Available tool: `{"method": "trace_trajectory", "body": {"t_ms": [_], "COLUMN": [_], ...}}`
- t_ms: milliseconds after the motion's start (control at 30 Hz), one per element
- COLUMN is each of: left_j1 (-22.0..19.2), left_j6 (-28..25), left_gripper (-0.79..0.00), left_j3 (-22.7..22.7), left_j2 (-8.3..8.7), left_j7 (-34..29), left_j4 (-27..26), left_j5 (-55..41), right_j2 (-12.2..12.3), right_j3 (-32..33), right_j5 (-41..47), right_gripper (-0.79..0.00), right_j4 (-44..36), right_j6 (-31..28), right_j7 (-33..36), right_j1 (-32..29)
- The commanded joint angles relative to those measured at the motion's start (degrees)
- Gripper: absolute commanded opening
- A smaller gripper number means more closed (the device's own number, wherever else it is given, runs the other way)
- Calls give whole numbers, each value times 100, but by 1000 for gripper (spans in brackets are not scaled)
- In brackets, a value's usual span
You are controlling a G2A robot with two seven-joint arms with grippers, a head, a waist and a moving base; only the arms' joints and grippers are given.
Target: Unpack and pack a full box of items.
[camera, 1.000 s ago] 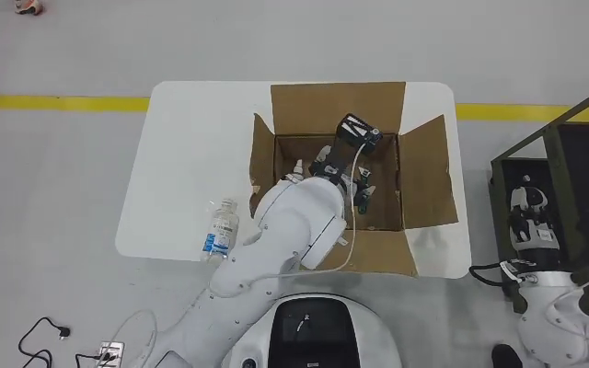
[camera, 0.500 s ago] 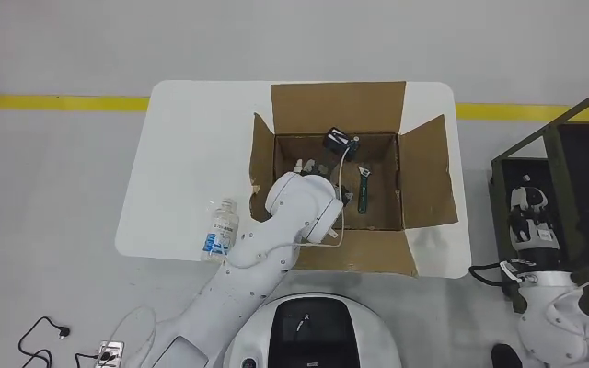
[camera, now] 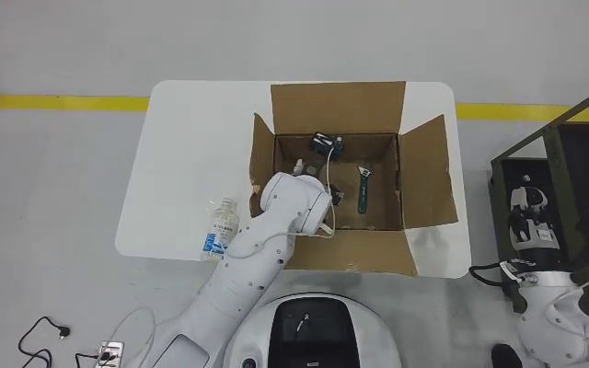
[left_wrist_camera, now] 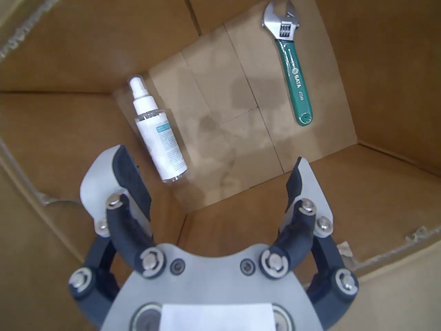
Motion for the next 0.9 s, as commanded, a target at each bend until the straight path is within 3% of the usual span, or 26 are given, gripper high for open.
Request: {"method": "trace_trajectory", "body": {"t_ms": [0,467,867], "left_j1": [-115,-627,-975], "left_j6": [21,114,423], "left_gripper": [0,0,0], "left_j3": [10,179,194], "left_j2": [-27,-235,-328], "left_j7": [58,540,569], "left_j4": [302,1832,2399], "left_j5": [-45,-505,-328], "right_j2": [0,0,0], "right_j3": [0,0,0], "right_j5": [0,0,0], "right_gripper": [-785,-785,-785], "right_j4": [0,0,0], "right_j6": [0,0,0], "right_j7": [0,0,0], "right_j1": [0,0,0]}}
